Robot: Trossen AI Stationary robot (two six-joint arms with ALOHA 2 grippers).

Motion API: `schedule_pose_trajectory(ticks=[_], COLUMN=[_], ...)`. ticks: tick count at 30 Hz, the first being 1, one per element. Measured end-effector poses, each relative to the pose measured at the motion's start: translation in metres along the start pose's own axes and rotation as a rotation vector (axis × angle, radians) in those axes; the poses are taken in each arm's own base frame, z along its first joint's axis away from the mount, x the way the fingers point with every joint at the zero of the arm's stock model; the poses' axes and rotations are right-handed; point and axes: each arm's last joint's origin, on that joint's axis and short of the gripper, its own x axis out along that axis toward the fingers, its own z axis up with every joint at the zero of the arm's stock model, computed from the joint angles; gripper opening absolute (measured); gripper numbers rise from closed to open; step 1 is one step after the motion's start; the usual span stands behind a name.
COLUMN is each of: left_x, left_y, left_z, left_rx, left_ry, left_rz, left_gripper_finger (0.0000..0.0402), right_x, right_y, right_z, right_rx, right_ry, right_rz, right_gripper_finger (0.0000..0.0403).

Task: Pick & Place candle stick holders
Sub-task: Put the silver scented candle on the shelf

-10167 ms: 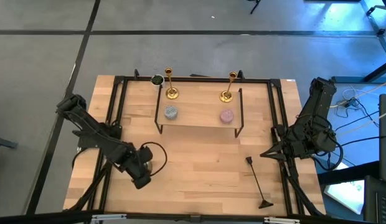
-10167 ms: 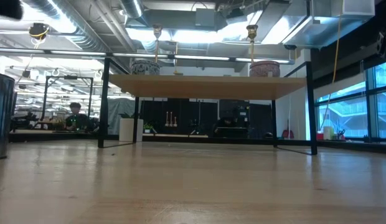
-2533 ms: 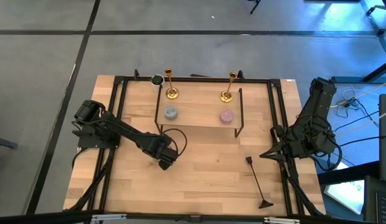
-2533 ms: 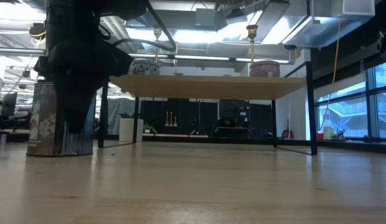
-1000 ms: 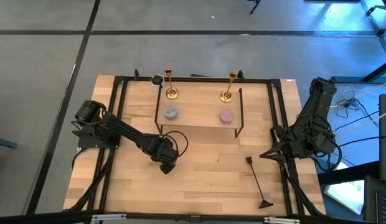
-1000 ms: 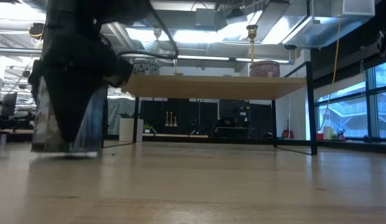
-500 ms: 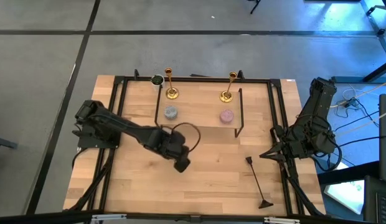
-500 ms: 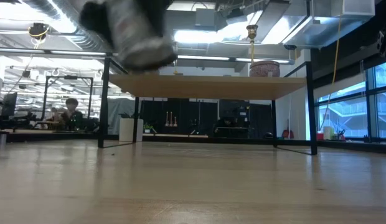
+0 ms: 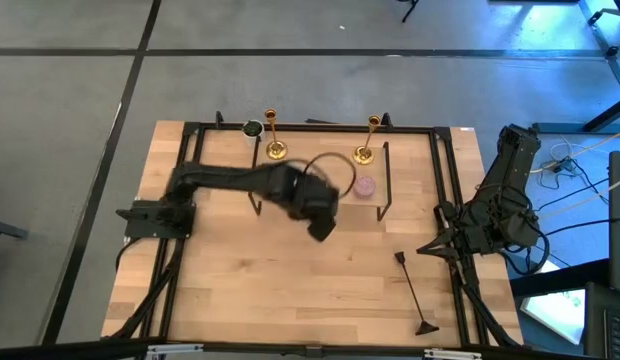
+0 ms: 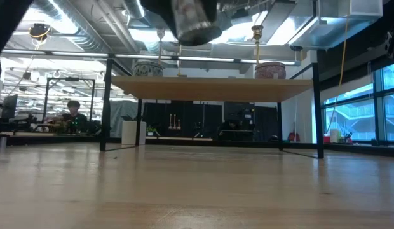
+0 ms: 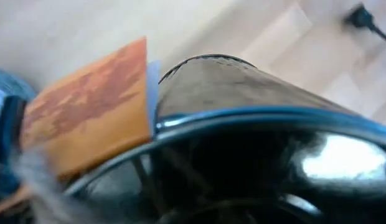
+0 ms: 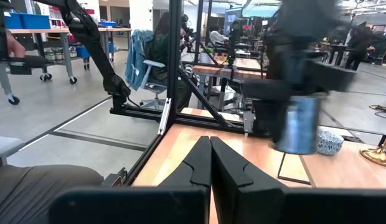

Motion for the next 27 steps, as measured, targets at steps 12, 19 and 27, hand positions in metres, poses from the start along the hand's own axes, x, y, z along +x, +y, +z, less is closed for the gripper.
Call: schedule_pose_trajectory(ticks=[12,19,27], left_x=[0.031,0.033,0.042], left_y=[0.035,0.029,0.027], left_z=[0.06,0.065,0.064], left_rx=[-0.053,-0.028,-0.014], left_ry=[0.081,0.033,0.053], left_rz=[0.057,0.011,0.025], left_gripper_finger=[0.0347,0.0347,0.0347], right_x=[0.0,0.0,0.0], right_y=[0.0,0.0,0.0], right_z=[0.0,0.0,0.0], right_rx=[0.007,0.006,0.014], right_ry=[0.002,0.002,-0.002], right_rz=[0.0,-0.001,-0.001], right_gripper_finger=[0.0,0.0,0.0])
